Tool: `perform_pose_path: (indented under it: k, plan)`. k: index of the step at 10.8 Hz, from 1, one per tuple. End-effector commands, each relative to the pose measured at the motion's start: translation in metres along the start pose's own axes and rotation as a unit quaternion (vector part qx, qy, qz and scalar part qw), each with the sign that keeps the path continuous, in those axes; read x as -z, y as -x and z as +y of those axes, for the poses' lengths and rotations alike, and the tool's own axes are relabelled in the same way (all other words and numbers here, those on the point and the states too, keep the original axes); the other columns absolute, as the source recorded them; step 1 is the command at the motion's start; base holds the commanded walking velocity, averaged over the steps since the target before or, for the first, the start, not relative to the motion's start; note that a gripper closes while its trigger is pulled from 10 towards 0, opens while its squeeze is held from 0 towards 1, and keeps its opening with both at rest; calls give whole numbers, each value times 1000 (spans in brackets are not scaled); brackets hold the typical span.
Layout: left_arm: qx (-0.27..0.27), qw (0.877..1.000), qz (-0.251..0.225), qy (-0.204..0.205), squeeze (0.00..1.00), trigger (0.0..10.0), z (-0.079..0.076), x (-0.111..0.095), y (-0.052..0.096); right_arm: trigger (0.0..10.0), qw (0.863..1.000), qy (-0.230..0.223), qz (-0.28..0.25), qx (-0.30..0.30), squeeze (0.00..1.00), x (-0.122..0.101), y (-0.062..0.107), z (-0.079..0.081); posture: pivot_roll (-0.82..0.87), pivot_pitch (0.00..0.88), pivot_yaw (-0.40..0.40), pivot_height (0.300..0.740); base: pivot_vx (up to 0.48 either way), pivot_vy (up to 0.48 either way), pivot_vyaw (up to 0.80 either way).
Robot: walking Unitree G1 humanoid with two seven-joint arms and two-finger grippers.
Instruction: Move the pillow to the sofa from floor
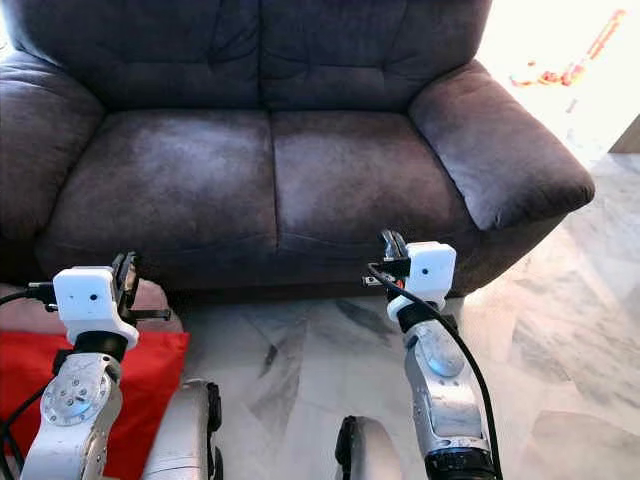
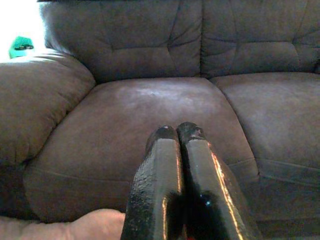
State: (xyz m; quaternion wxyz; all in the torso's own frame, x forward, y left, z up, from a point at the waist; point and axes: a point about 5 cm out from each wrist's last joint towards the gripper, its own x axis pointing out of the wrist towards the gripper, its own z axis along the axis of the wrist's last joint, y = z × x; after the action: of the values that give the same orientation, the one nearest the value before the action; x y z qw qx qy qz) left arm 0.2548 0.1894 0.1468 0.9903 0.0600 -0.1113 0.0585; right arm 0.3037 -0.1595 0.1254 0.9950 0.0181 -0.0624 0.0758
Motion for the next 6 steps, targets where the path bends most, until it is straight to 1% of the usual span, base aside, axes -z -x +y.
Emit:
perform_pose_path:
  k: [1,5,6]
  plan:
    - [-2,1000,9,-2,0,10000,1,3,0,10000,1000,-2,7,4,0,1,-1,-2,141,141,-105,573,0,0,0]
    - [-10,1000,0,1,0,10000,4,-3,-4,10000,1000,-6,6,0,0,1,-1,-1,142,147,-105,518,0,0,0]
    - [-11,1000,-2,0,0,10000,4,-3,-4,10000,1000,-5,6,-1,0,1,-1,-1,144,148,-106,493,0,0,0]
